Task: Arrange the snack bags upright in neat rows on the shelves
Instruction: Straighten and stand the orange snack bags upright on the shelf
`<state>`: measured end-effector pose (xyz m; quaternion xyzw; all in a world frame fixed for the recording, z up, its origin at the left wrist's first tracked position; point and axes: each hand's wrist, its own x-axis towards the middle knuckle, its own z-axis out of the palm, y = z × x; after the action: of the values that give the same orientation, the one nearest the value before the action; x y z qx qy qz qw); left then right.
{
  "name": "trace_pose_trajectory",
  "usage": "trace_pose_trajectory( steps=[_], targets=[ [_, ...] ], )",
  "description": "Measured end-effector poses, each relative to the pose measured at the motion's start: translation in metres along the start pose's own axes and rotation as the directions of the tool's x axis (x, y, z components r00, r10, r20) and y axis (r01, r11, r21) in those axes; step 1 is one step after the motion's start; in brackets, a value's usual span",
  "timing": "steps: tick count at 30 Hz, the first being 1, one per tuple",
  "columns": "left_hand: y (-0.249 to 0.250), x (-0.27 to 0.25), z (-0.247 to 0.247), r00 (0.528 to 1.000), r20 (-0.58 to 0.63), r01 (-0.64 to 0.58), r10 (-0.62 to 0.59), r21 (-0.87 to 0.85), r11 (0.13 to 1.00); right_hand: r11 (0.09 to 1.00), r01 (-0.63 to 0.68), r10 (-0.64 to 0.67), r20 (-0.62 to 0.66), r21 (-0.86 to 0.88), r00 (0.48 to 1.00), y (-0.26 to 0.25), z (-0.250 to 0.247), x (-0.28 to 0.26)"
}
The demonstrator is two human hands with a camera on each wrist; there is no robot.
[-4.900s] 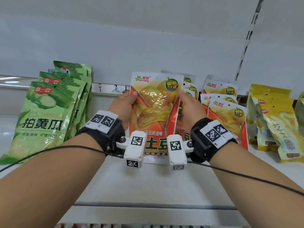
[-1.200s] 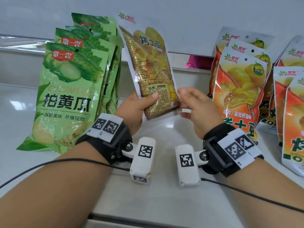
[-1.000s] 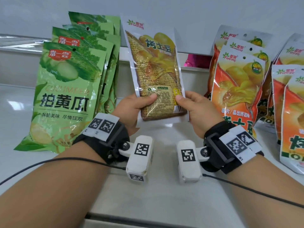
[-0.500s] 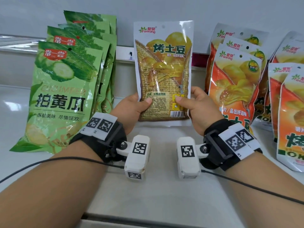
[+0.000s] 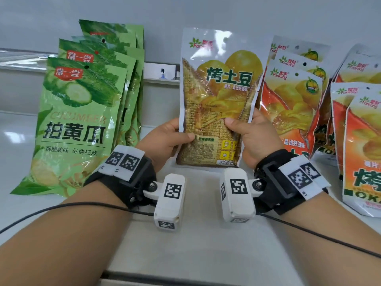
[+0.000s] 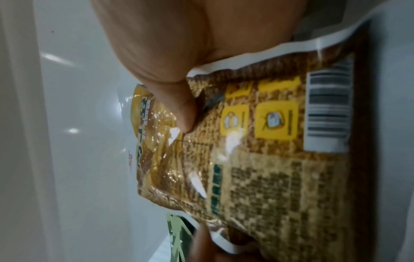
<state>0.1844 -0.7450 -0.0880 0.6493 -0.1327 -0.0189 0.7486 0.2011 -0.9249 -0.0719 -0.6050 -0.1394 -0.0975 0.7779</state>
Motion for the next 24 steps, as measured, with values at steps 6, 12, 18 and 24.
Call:
trace_pose_trajectory(
  steps=[6, 12, 18, 24],
  targets=[
    [0.008, 0.001, 0.003, 0.981, -0.131, -0.155, 0.141, -0.106, 0.982, 0.995, -0.001, -0.005, 0.064, 0.096, 0.998, -0.007, 0.009, -0.006],
    [0.018, -0.002, 0.009, 0.977, -0.141, -0.169, 0.159, -0.062, 0.984, 0.991, 0.107, -0.109, 0.028, 0.081, 0.994, -0.023, 0.008, -0.007],
    [0.056, 0.003, 0.017, 0.94, -0.2, -0.313, 0.275, -0.189, 0.931, 0.994, 0.107, -0.107, 0.036, 0.024, 0.994, -0.027, 0.009, -0.01],
    [0.066, 0.003, 0.015, 0.906, -0.255, -0.348, 0.338, 0.004, 0.937, 0.997, 0.063, -0.063, 0.003, 0.054, 0.998, -0.031, 0.009, -0.011]
  ],
)
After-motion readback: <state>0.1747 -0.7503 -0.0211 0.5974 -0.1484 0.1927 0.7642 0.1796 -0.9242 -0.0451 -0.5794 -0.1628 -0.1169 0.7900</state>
